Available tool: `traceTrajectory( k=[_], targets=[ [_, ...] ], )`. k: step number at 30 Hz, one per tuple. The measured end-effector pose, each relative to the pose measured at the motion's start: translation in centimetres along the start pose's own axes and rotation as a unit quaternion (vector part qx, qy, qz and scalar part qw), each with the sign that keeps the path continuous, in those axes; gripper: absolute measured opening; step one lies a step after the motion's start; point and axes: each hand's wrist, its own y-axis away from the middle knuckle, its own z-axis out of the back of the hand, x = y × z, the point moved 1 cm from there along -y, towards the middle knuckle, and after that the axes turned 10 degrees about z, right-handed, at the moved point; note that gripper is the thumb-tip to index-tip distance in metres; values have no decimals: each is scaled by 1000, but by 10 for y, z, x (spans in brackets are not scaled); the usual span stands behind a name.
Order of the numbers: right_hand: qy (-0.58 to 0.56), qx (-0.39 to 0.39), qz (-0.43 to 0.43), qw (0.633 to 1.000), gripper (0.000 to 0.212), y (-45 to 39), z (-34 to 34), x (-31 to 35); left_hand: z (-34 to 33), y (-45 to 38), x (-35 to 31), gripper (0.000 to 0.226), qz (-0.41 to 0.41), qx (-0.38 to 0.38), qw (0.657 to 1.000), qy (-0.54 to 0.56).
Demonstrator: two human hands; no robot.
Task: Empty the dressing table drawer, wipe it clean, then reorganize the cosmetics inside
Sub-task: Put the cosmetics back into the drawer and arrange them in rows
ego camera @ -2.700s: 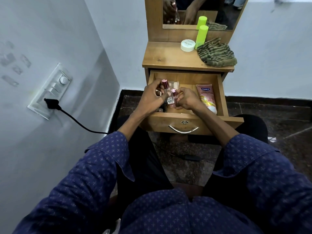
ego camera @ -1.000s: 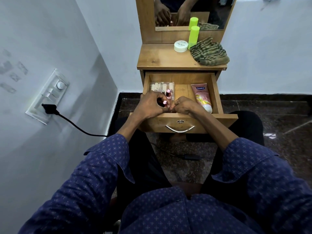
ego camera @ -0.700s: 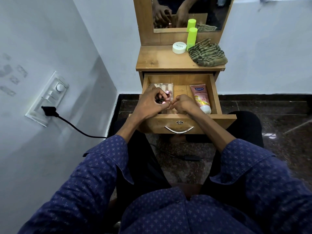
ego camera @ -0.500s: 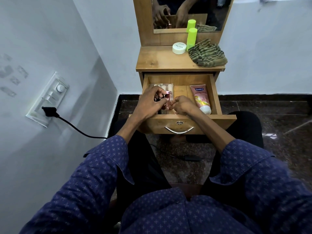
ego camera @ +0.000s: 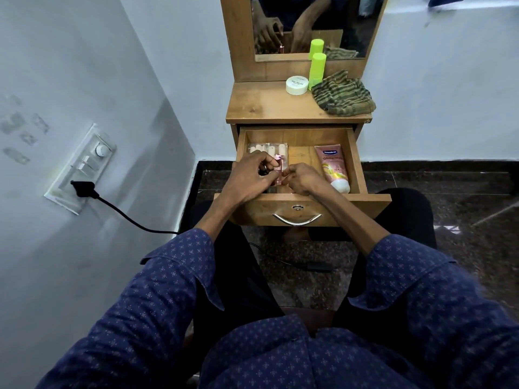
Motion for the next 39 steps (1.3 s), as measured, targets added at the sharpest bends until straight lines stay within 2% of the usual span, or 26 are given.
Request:
traceTrajectory(
  k=[7, 14, 20, 24, 28, 32, 35, 39],
  targets=[
    [28, -23, -1, 999, 25, -1, 8, 1, 4, -1, -5, 26, -33, -29, 998, -35],
    [81, -87, 88, 989, 21, -5, 55, 22, 14, -28, -32, 31, -93, -55, 990, -88],
    [94, -159, 183, 966, 27, -19, 111, 39, 26, -78, -62, 48, -87, -93, 987, -94],
    [105, -200, 179, 958, 31, -35, 138, 42, 24, -116, -78, 59, -60, -98, 986, -117],
    [83, -197, 167, 962, 30, -52, 148, 39, 13, -150, -82, 69, -17, -87, 985, -148],
    [60, -199, 171, 963, 34, -60, 148, 38, 4, -174, -84, 79, -13, -72, 982, -177],
    [40, -209, 181, 960, 37, -67, 148, 35, -1, -187, -87, 79, -15, -86, 979, -185],
    [13, -225, 184, 957, 39, -75, 151, 31, -7, -200, -94, 67, -12, -95, 977, -189]
  ],
)
